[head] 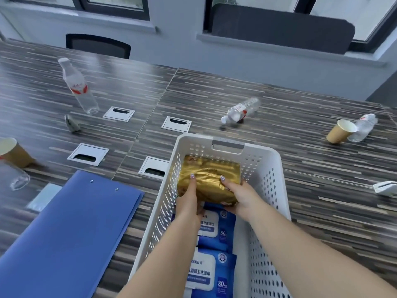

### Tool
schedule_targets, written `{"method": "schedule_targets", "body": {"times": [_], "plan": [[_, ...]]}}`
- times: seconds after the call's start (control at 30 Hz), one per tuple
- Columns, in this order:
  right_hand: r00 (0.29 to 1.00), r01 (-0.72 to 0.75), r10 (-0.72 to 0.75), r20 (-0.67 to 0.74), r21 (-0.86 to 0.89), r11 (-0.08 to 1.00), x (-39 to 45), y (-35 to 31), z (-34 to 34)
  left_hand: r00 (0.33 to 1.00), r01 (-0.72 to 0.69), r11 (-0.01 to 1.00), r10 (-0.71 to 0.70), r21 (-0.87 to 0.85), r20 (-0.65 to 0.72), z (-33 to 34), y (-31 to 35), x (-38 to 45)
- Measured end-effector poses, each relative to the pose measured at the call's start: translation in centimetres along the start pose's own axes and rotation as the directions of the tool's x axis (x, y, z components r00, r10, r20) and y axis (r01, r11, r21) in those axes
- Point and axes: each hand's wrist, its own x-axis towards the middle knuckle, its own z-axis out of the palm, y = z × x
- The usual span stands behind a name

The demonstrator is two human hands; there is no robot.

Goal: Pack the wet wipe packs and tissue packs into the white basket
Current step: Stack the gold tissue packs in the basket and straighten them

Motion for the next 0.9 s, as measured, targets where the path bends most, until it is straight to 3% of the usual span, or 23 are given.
{"method": "schedule_targets", "body": {"times": [0.3, 0.5, 0.6, 0.73, 0.9], "plan": [[1.000, 0.026, -0.025, 0.008, -0.076, 0.997, 0.3, 0.3, 0.0, 0.998, 0.031, 0.999, -0.029, -0.027, 0.061, -0.3, 0.3, -0.5], [0.994, 0.057, -0.083, -0.069, -0.318, 0.946, -1.3, -0.1, 0.0, 0.996, 0.028, 0.997, -0.021, -0.077, 0.087, -1.3, 1.0, -2.8], [0.984, 0.143, -0.173, -0.048, -0.367, 0.919, -2.6, -0.6, -0.3, 0.992, -0.020, 0.998, 0.028, -0.065, 0.123, -2.0, 1.1, -5.2], [0.956, 0.276, -0.293, -0.002, -0.327, 0.904, -6.2, -1.0, -0.4, 0.988, -0.078, 0.994, 0.087, -0.070, 0.127, -2.0, 0.2, -8.8], [0.932, 0.361, -0.344, 0.113, -0.233, 0.903, -11.4, -1.3, -2.3, 0.957, -0.182, 0.982, 0.191, -0.058, 0.220, -1.2, -2.0, -12.8]]}}
